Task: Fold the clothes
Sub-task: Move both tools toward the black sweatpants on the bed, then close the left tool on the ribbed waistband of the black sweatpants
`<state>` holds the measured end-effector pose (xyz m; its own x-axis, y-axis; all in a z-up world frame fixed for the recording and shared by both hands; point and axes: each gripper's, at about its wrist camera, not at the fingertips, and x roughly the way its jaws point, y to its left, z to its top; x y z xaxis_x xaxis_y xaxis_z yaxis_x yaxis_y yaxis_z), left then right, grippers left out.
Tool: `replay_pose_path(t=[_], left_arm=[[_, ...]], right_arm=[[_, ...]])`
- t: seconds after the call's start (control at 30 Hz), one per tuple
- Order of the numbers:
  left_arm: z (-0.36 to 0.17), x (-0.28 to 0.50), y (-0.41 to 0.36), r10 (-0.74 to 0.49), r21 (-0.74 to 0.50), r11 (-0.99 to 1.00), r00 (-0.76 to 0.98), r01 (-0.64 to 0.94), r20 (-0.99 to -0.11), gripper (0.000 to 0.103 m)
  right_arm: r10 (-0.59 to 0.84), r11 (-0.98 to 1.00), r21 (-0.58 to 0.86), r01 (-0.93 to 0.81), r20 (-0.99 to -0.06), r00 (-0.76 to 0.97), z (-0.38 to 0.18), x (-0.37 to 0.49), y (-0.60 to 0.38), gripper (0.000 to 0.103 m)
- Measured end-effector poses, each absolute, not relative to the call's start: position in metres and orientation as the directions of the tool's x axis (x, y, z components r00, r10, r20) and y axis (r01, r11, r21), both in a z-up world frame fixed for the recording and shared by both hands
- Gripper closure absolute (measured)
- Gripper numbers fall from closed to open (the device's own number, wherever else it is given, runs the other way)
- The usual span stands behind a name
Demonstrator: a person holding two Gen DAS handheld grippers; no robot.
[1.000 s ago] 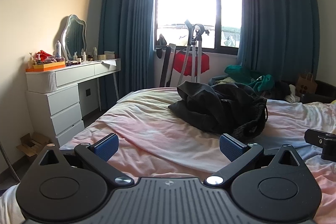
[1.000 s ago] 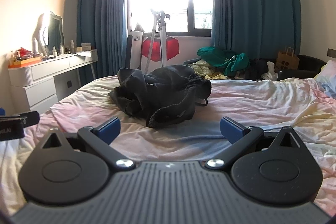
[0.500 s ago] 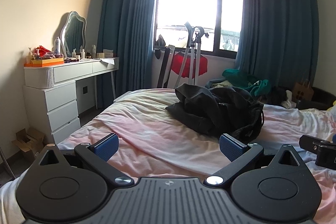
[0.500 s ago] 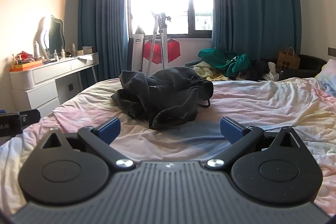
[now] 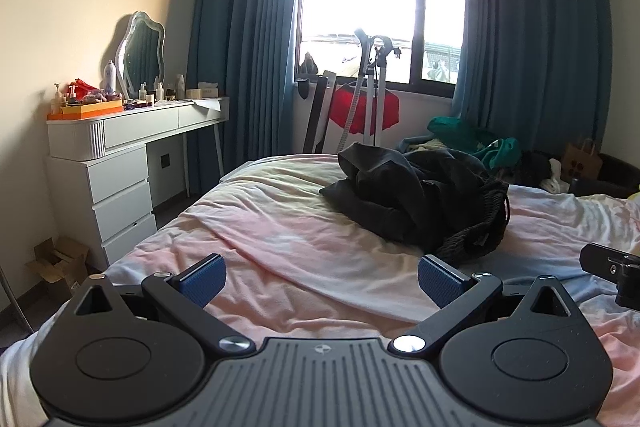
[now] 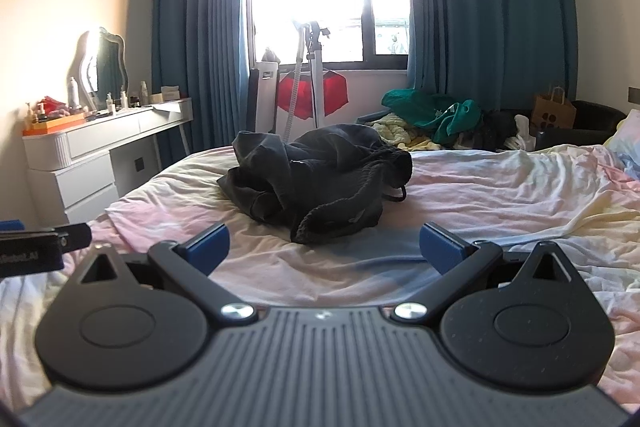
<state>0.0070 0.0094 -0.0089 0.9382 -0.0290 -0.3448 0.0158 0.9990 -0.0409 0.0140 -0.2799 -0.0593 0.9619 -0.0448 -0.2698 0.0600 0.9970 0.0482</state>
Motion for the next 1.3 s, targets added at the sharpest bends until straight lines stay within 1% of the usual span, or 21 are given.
replay_pose_path(t=[0.17,0.23,0.33,0.47,0.57,0.67,0.7,0.73,0.83,0.87,0.93,0.97,1.03,1.1,1.13,1.17,1.23,1.27,1.3], left_arm=[[-0.018,0.013,0.012,-0.044,-0.046,0.998,0.940,0.031,-0.340,0.000],[-0.025,0.018,0.012,-0.062,-0.048,0.998,0.943,0.049,-0.328,0.000],[-0.035,0.031,0.011,-0.049,-0.061,0.998,0.930,0.029,-0.365,0.000],[-0.045,0.041,0.010,-0.053,-0.077,0.997,0.917,0.025,-0.395,0.000],[-0.052,0.044,0.006,-0.079,-0.062,0.996,0.906,0.058,-0.415,0.000],[-0.060,0.048,-0.003,-0.188,-0.071,0.982,0.883,0.175,-0.430,0.000],[-0.062,0.053,-0.010,-0.206,-0.062,0.978,0.877,0.199,-0.434,0.000],[-0.065,0.059,-0.018,-0.212,-0.052,0.976,0.876,0.210,-0.433,0.000],[-0.070,0.084,-0.043,-0.200,-0.020,0.977,0.887,0.211,-0.417,0.001],[-0.071,0.094,-0.052,-0.214,-0.022,0.974,0.889,0.225,-0.405,0.002],[-0.074,0.117,-0.068,-0.241,-0.028,0.968,0.891,0.250,-0.384,0.005],[-0.076,0.130,-0.076,-0.246,-0.040,0.967,0.892,0.250,-0.378,0.005],[-0.082,0.161,-0.096,-0.248,-0.067,0.968,0.890,0.241,-0.382,0.007],[-0.091,0.192,-0.119,-0.244,-0.083,0.970,0.884,0.230,-0.399,0.010],[-0.096,0.208,-0.130,-0.244,-0.087,0.970,0.878,0.229,-0.412,0.013],[-0.101,0.225,-0.142,-0.246,-0.094,0.969,0.872,0.227,-0.424,0.014],[-0.112,0.254,-0.160,-0.216,-0.112,0.976,0.868,0.186,-0.446,0.024],[-0.119,0.270,-0.167,-0.201,-0.130,0.979,0.861,0.157,-0.468,0.025],[-0.125,0.283,-0.172,-0.191,-0.136,0.980,0.850,0.142,-0.490,0.028]], right_arm=[[-0.021,0.991,0.119,0.053,-0.257,0.966,-0.062,0.011,-0.281,0.000],[-0.035,0.987,0.139,0.077,-0.287,0.957,-0.060,0.014,-0.278,0.000],[-0.049,0.988,0.126,0.091,-0.300,0.953,-0.043,0.023,-0.271,0.000],[-0.092,0.985,0.120,0.124,-0.241,0.966,-0.003,0.035,-0.277,0.000],[-0.138,0.964,0.191,0.186,-0.238,0.961,0.008,0.039,-0.299,0.000],[-0.188,0.924,0.284,0.256,-0.243,0.951,0.003,0.032,-0.324,0.000],[-0.208,0.912,0.299,0.282,-0.257,0.944,0.000,0.030,-0.331,0.000],[-0.219,0.904,0.304,0.301,-0.275,0.936,-0.004,0.029,-0.337,0.000],[-0.225,0.905,0.293,0.309,-0.289,0.931,-0.022,0.029,-0.350,0.000],[-0.233,0.905,0.283,0.317,-0.293,0.927,-0.029,0.030,-0.354,0.000],[-0.276,0.894,0.261,0.363,-0.317,0.907,-0.041,0.032,-0.359,0.000],[-0.295,0.888,0.255,0.383,-0.323,0.899,-0.046,0.032,-0.362,0.000],[-0.317,0.881,0.250,0.401,-0.317,0.894,-0.054,0.034,-0.367,0.000],[-0.331,0.879,0.241,0.411,-0.311,0.891,-0.060,0.040,-0.374,0.000],[-0.340,0.877,0.234,0.420,-0.315,0.886,-0.065,0.044,-0.378,0.000],[-0.345,0.875,0.229,0.427,-0.326,0.880,-0.069,0.049,-0.382,0.000],[-0.329,0.870,0.248,0.427,-0.354,0.876,-0.079,0.057,-0.390,0.000],[-0.319,0.867,0.260,0.425,-0.368,0.874,-0.085,0.061,-0.394,0.000],[-0.311,0.863,0.267,0.428,-0.385,0.869,-0.091,0.065,-0.398,0.000]])
